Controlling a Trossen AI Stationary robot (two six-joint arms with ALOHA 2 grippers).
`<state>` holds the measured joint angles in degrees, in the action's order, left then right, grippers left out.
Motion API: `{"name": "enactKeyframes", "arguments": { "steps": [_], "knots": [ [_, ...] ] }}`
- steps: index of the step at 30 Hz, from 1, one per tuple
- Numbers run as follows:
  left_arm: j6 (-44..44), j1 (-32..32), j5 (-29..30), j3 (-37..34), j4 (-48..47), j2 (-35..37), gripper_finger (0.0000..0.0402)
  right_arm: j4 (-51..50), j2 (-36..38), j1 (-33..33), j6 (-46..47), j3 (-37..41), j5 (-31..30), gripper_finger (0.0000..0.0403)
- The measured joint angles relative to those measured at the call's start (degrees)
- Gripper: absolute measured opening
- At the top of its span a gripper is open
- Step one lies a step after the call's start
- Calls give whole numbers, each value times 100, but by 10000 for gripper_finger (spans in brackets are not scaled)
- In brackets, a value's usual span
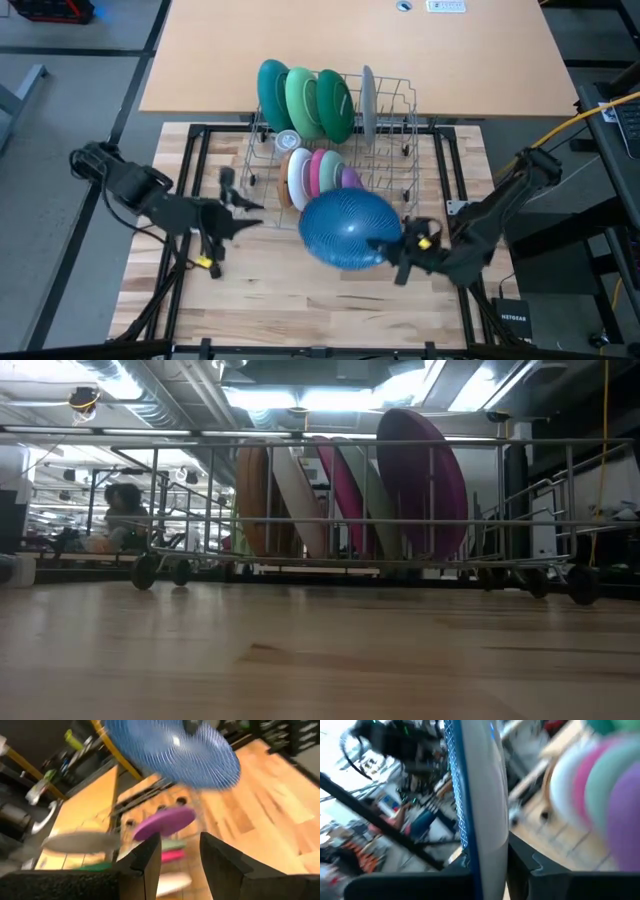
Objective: Sort dishes
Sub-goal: Put the dark blue plate in the dish rack
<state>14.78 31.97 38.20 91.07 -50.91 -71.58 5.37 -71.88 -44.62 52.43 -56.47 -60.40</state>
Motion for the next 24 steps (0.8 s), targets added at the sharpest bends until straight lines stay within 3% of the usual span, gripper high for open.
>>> {"name": "enactKeyframes", "arguments": {
  "steps": [6, 13, 19, 24],
  "knots": [
    [-994, -9, 785, -2, -1010, 309, 125, 19, 906, -2, -1725, 0, -863, 43],
    [-1921, -42, 1164, -2, -2081, 375, 125, 48, 1996, 12, -3478, -55, -1527, 43],
    [-2433, -42, 1354, -7, -2503, 372, 125, 65, 2559, 500, -4979, -630, -1565, 42],
    [-2771, -110, 1692, -7, -2773, 372, 125, 28, 2524, 1168, -5980, -1219, -1665, 42]
  ]
}}
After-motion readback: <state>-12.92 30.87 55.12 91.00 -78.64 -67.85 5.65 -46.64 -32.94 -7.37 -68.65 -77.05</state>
